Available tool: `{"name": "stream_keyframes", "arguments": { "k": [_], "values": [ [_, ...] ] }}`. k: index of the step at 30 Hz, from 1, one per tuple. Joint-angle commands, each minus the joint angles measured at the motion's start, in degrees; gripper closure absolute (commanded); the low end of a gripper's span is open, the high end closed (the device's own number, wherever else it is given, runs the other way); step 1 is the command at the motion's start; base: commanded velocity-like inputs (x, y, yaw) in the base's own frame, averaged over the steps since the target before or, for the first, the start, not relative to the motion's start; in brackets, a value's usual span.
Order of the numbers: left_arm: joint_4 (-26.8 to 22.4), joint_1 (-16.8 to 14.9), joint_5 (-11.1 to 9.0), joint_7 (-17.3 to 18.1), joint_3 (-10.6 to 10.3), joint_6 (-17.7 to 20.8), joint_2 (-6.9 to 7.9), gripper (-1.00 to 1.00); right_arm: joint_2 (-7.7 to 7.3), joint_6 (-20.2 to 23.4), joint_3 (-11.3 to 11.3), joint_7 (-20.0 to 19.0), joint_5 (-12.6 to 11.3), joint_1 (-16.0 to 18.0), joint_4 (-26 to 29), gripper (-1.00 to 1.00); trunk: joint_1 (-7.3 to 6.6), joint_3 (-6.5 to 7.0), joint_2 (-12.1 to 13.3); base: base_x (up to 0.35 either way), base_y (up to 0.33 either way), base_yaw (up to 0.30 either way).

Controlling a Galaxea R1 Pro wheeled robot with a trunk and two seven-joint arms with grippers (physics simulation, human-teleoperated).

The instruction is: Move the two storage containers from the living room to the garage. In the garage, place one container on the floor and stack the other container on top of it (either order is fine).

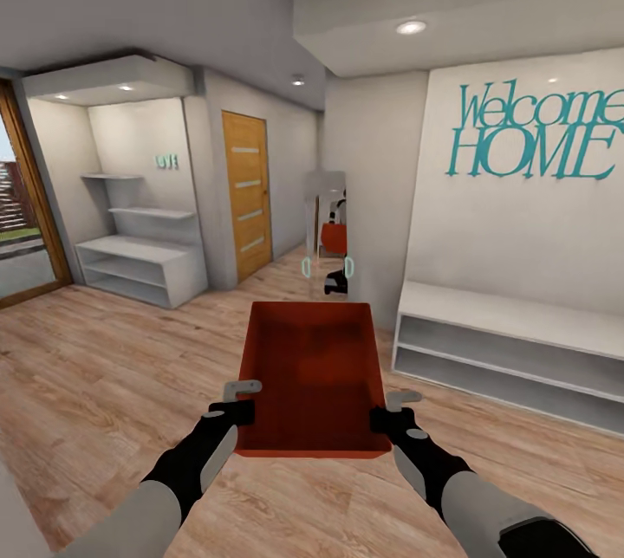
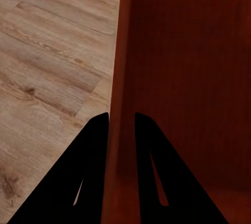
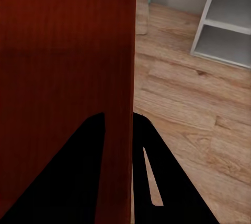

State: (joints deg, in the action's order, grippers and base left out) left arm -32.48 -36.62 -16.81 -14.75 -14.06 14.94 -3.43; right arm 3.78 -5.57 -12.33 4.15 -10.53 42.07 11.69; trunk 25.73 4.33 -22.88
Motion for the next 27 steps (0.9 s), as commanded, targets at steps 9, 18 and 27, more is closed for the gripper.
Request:
{"name": "stream_keyframes", "arguments": {
  "k": [9,18,27],
  "values": [
    [-0.13,-0.03,-2.79,-0.63,4.66,0.18,0.09,1.00,0.04,-0.18,0.91,-0.09,-0.56,0.03,0.18,1.00,0.05,-0.02,-0.04,0.323,0.000,0.047],
    [-0.13,-0.04,-2.79,-0.63,4.66,0.18,0.09,1.00,0.00,-0.19,0.91,-0.07,-0.54,0.03,0.18,1.00,0.05,-0.02,-0.04,0.323,0.000,0.256],
    [-0.13,-0.03,-2.79,-0.63,4.66,0.18,0.09,1.00,0.00,-0.23,0.91,-0.07,-0.54,0.03,0.18,1.00,0.05,-0.02,-0.04,0.323,0.000,0.270]
  ]
}}
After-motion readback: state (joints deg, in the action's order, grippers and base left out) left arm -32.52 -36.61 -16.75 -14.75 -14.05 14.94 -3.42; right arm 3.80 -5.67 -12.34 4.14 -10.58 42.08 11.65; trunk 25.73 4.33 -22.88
